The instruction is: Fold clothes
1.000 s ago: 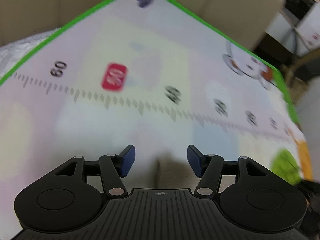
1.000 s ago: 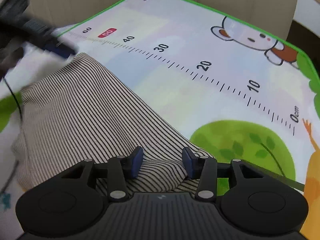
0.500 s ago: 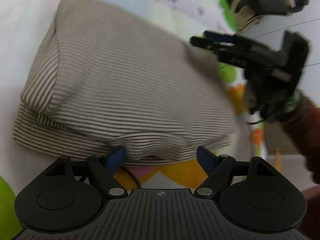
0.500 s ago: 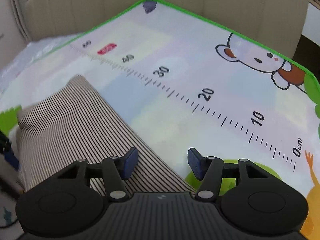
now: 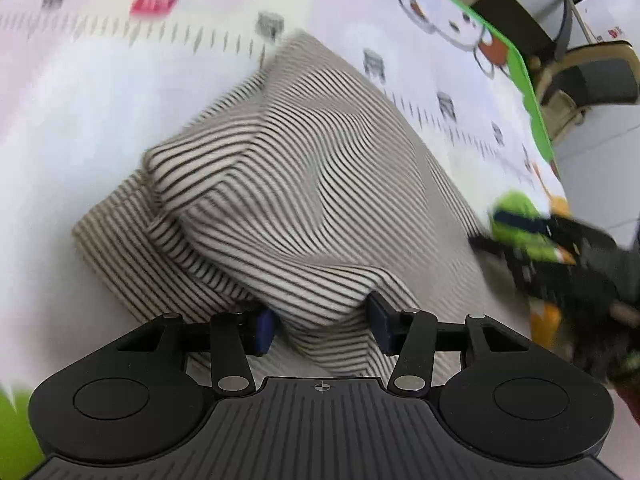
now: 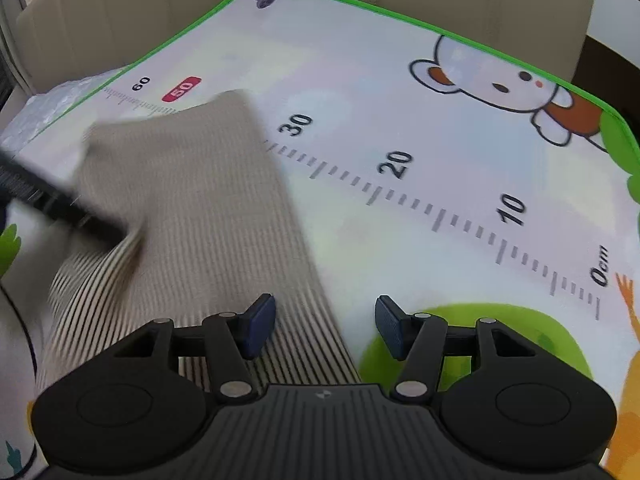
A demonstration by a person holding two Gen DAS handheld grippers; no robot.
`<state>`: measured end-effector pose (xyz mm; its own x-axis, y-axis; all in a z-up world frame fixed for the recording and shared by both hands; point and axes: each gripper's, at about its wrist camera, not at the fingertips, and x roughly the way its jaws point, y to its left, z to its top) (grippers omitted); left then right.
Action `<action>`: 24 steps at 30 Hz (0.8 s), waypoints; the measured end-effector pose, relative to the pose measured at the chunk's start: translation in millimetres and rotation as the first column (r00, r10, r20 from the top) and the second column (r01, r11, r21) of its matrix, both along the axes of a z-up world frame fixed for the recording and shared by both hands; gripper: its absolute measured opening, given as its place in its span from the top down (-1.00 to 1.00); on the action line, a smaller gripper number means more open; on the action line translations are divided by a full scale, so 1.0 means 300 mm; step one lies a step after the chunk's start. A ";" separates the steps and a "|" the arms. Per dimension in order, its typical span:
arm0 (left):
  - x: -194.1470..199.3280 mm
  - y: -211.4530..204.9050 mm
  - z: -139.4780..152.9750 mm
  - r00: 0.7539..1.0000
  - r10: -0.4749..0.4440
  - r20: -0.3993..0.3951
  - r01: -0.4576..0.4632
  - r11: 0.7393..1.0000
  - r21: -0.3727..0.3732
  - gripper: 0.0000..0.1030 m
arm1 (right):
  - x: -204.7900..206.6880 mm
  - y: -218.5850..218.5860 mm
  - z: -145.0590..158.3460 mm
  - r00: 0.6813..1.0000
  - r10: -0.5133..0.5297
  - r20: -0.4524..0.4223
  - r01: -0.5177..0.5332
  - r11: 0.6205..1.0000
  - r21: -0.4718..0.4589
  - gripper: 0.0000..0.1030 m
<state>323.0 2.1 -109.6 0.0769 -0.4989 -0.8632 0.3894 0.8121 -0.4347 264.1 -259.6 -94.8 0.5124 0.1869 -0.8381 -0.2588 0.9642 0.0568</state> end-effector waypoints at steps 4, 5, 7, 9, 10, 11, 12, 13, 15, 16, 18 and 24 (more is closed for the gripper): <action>0.087 -0.073 0.041 0.978 -0.001 0.211 -0.007 0.999 0.039 -0.11 | -0.014 0.073 -0.009 0.999 0.038 -0.014 -0.038 0.999 0.021 -0.09; 0.106 -0.091 0.051 0.963 -0.002 0.271 -0.013 0.998 0.056 -0.15 | -0.020 0.093 -0.011 0.999 0.051 -0.018 -0.050 0.998 0.028 -0.09; 0.139 -0.106 0.066 0.938 -0.007 0.347 -0.023 0.996 0.082 -0.18 | -0.038 0.126 -0.012 0.996 0.087 -0.015 -0.087 0.996 0.021 -0.09; 0.149 -0.099 0.084 0.924 -0.009 0.382 -0.027 0.996 0.090 -0.25 | -0.062 0.152 -0.010 0.991 0.134 -0.004 -0.134 0.991 -0.003 -0.09; 0.144 -0.092 0.084 0.922 -0.014 0.387 -0.024 0.995 0.092 -0.26 | -0.065 0.146 -0.008 0.990 0.142 -0.002 -0.142 0.990 -0.004 -0.14; 0.138 -0.082 0.083 0.920 -0.021 0.392 -0.019 0.995 0.097 -0.32 | -0.064 0.134 -0.009 0.990 0.140 -0.004 -0.140 0.990 0.002 -0.27; 0.127 -0.066 0.075 0.917 -0.035 0.397 -0.011 0.994 0.111 -0.45 | -0.060 0.117 -0.017 0.992 0.128 -0.011 -0.128 0.992 0.010 -0.35; 0.119 -0.055 0.063 0.915 -0.046 0.402 -0.007 0.991 0.130 -0.51 | -0.056 0.102 -0.024 0.993 0.116 -0.016 -0.116 0.993 0.022 -0.44; 0.119 -0.020 0.034 0.922 -0.033 0.387 -0.024 0.990 0.142 -0.74 | -0.053 0.081 -0.034 0.995 0.097 -0.023 -0.096 0.994 0.052 -0.47; 0.124 0.001 0.019 0.928 -0.015 0.372 -0.040 0.989 0.140 -0.79 | -0.056 0.084 -0.031 0.995 0.097 -0.013 -0.097 0.994 0.046 -0.47; 0.125 0.028 0.013 0.936 0.014 0.352 -0.062 0.990 0.126 -0.87 | -0.070 0.099 -0.012 0.994 0.103 0.026 -0.103 0.995 0.018 -0.46; 0.112 0.080 0.040 0.949 0.081 0.306 -0.105 0.992 0.064 -0.69 | -0.129 0.164 0.120 0.927 0.256 0.275 -0.243 0.967 -0.081 -0.43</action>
